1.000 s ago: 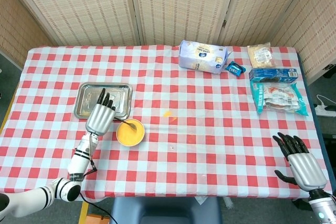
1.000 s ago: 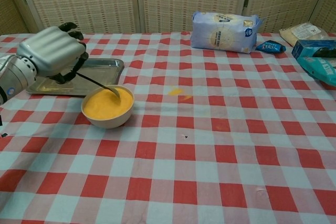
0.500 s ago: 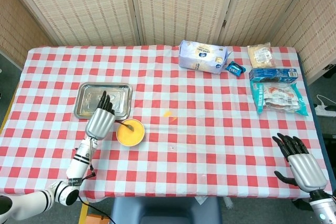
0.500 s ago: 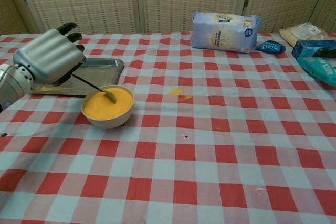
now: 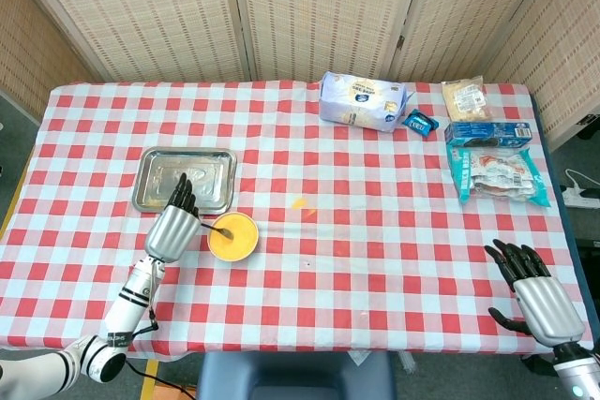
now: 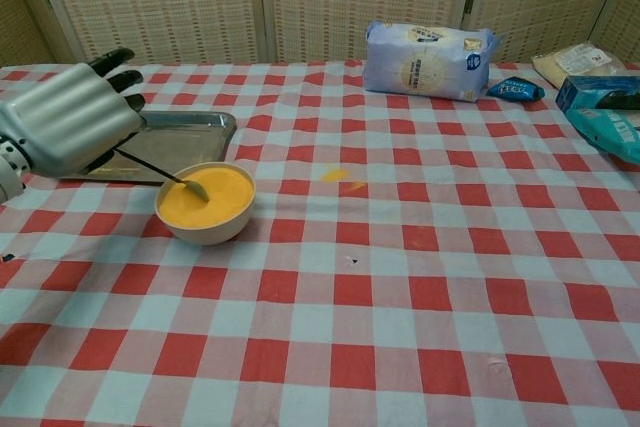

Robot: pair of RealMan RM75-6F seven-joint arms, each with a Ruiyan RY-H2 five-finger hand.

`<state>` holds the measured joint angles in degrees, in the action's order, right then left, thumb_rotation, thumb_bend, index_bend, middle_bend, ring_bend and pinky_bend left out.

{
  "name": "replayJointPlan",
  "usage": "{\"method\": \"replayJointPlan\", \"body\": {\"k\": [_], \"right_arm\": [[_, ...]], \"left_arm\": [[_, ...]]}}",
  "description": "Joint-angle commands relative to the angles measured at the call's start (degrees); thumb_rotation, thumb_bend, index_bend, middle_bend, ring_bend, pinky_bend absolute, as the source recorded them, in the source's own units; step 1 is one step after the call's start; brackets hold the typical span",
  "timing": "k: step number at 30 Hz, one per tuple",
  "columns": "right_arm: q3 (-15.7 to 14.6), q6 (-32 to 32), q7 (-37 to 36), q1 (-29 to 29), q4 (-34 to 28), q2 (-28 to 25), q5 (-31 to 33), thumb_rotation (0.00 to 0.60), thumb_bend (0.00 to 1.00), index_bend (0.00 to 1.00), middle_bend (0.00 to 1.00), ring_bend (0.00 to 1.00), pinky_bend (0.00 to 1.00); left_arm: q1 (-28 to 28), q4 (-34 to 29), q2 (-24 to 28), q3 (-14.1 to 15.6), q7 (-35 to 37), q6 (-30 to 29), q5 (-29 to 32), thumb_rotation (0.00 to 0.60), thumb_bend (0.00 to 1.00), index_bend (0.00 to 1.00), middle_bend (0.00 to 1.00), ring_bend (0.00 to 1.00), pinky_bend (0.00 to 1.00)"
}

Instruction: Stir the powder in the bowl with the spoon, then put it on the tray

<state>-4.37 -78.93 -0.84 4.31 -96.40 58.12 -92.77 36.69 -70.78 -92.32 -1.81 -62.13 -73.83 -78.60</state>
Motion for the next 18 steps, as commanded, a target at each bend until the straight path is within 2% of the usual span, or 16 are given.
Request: {"method": "replayJointPlan", "body": {"k": [1,6,14,18], "right_arm": [[-0.04,-0.09,-0.03,-0.04,-0.02,-0.02,-0.10,0.600,0.15,0.00,0.00,0.00,0.00],[-0.23,-0.18,-0.02,-0.10,-0.08,-0.08,-0.47,0.600,0.15,0.00,0.00,0.00,0.00],[-0.36,-0.39,0.02,-0.19,-0.16,-0.10,-0.79,0.600,0.15,0.00,0.00,0.00,0.00],[-0.36,-0.24,0.07,-0.16,-0.09,-0.07,-0.71,0.600,0.15,0.00,0.00,0.00,0.00]], "left_arm": [[-0.46,-1.14,0.71,0.31,-0.29,-0.46,-0.79,0.600,0.93,0.77,0.33,0.12,0.03],[-1.20,-2.93,1.78,0.36,-0.18,-1.03,-1.75,0.600,0.93,0.77,0.33,0.12,0.03],[-1.87,-7.06,3.85,-1.97,4.01,-1.38,-1.03,0.600,0.93,0.77,0.33,0.12,0.03],[-2.28,-9.14,5.08,-2.05,4.38,-0.79,-0.67,0.600,0.93,0.77,0.33,0.12,0.03]]}}
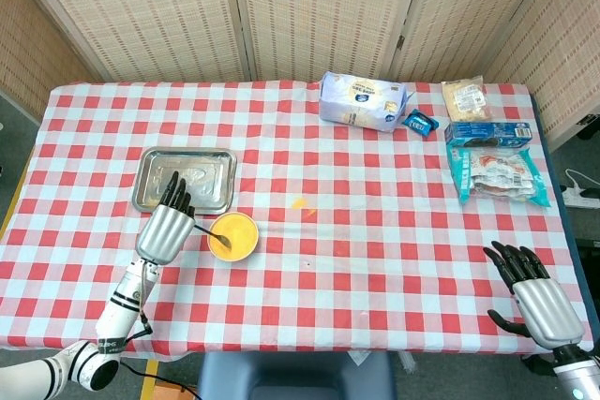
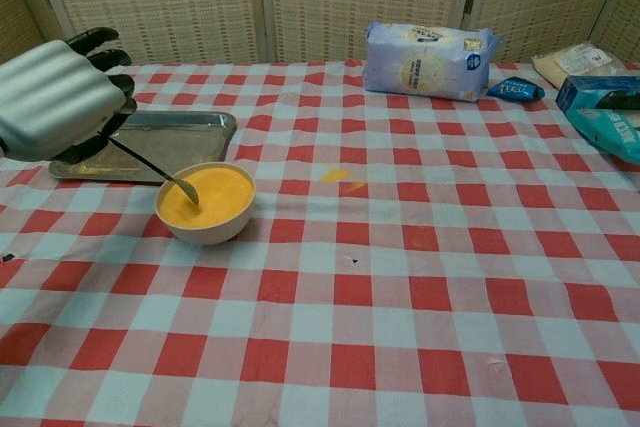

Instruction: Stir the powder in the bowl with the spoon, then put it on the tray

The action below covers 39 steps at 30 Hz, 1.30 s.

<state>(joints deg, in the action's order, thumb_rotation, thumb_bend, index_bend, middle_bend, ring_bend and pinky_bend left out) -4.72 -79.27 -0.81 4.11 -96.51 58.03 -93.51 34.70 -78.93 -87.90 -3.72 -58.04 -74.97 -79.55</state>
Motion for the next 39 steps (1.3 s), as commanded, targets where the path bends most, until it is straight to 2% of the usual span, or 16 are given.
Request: {"method": "replayJointPlan", "body": {"k": [1,8,16,39], "right_arm": [[-0.03,0.21,0.06,0.08,0.03,0.05,0.04,0.600,0.15,0.00,0.00,0.00,0.00],[0.03,0.02,0.01,0.04,-0.03,0.01,0.00,0.600,0.15,0.00,0.00,0.00,0.00],[0.08,-0.17,-0.22,-0.05,0.09,-0.08,0.10,0.600,0.15,0.00,0.00,0.00,0.00],[0.72,0.00,-0.76,0.01,0.41,-0.27,1.38,0.600,0.15,0.00,0.00,0.00,0.00]], "left_arm": [[-0.34,-1.24,0.79,-0.12,0.20,0.40,0.22,0.600,0.93,0.77,0.33,0.12,0.03],[-0.43,-1.54,0.78,-0.14,-0.86,1.36,0.45,0.600,0.93,0.77,0.33,0.12,0.03],[0.09,1.66,-1.37,-0.16,-1.60,2.99,0.54,0.600,0.93,0.77,0.33,0.12,0.03],[2.34,9.10,-6.82,-3.25,6.77,3.23,-1.48,0.600,0.93,0.77,0.33,0.12,0.03]]}}
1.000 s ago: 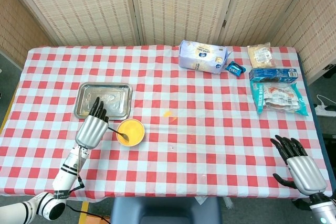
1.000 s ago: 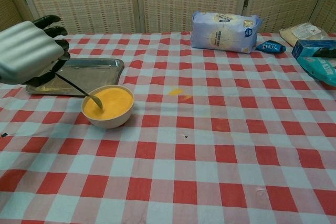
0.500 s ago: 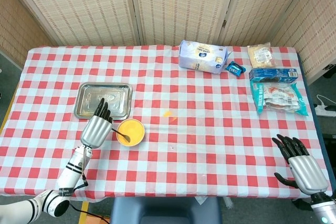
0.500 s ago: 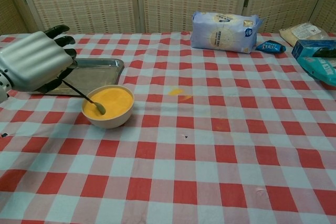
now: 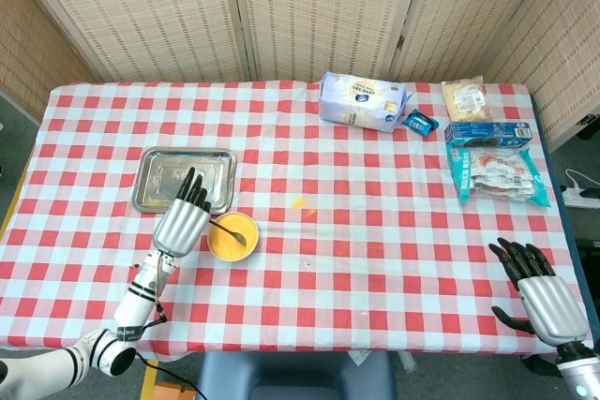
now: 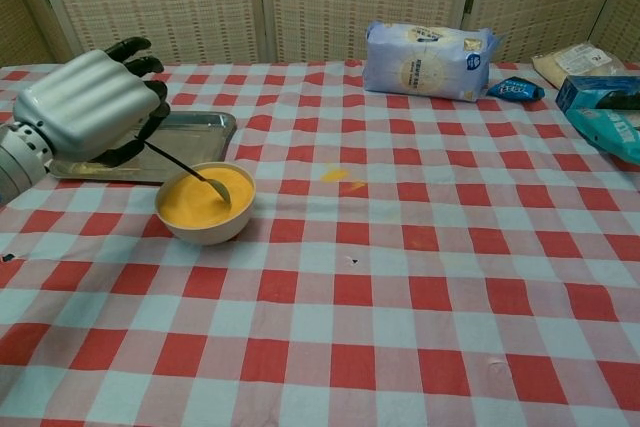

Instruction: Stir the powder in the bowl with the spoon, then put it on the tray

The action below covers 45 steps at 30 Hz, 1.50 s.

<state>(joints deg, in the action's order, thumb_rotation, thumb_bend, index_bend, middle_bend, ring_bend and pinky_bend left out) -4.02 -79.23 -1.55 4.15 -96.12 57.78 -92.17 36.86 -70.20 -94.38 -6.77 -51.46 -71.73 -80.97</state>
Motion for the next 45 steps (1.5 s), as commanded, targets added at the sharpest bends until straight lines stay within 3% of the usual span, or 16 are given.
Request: {"method": "replayJointPlan", "body": {"k": [1,9,13,32,45], "right_arm": [[0.03,-0.03,-0.04,-0.03,0.03,-0.03,0.06,0.600,0.15,0.00,0.00,0.00,0.00],[-0.03,0.17,0.02,0.03,-0.02,0.00,0.00,0.600,0.15,0.00,0.00,0.00,0.00],[-0.23,0.01,0.27,0.00,-0.24,0.03,-0.58,0.600,0.15,0.00,0.00,0.00,0.00],[-0.34,-0.03,0.22,0.07,-0.47,0.00,-1.04,0.600,0.15,0.00,0.00,0.00,0.00],[-0.23,0.38,0.42,0.19,-0.38,0.07,-0.50,0.600,0.15,0.00,0.00,0.00,0.00]], "left_arm": [[0.26,0.58,-0.47,-0.30,0.31,-0.05,-0.13,0.600,0.93,0.77,0.33,0.12,0.03],[-0.09,-0.46,0.22,-0.62,1.10,-1.45,-0.77,0.600,0.93,0.77,0.33,0.12,0.03],[-1.85,-1.98,2.48,0.87,-0.49,-3.76,-2.26,0.600,0.93,0.77,0.33,0.12,0.03],[-2.86,7.37,-0.92,2.44,-2.36,-4.18,-4.83,0.600,0.93,0.77,0.34,0.12,0.03],[-1.23,10.15,-3.82,0.62,-0.22,-3.04,-4.85,0.600,0.93,0.77,0.35,0.12,0.03]]}}
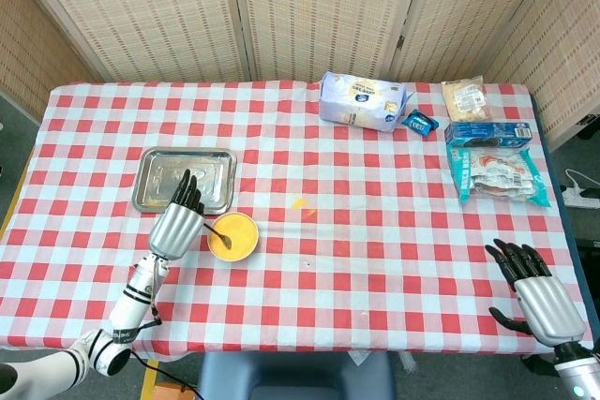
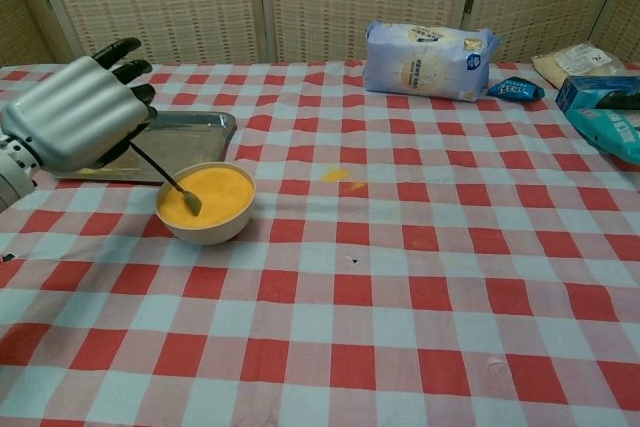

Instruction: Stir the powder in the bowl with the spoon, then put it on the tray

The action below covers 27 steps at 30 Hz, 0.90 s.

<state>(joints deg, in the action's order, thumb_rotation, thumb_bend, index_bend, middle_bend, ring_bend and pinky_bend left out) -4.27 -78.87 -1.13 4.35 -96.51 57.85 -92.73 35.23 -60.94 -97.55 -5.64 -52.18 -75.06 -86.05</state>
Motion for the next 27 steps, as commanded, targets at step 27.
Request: {"method": "replayJointPlan", "body": {"k": [27], "right_arm": [[0.38,1.24,0.83,0.46,0.01,0.39,1.33,0.600,0.15,0.00,0.00,0.00,0.00]], "left_arm": [[1.30,0.87,-0.88,-2.92,5.12,-1.08,0.89,0.600,0.93,0.77,0.35,0.12,0.03]]}}
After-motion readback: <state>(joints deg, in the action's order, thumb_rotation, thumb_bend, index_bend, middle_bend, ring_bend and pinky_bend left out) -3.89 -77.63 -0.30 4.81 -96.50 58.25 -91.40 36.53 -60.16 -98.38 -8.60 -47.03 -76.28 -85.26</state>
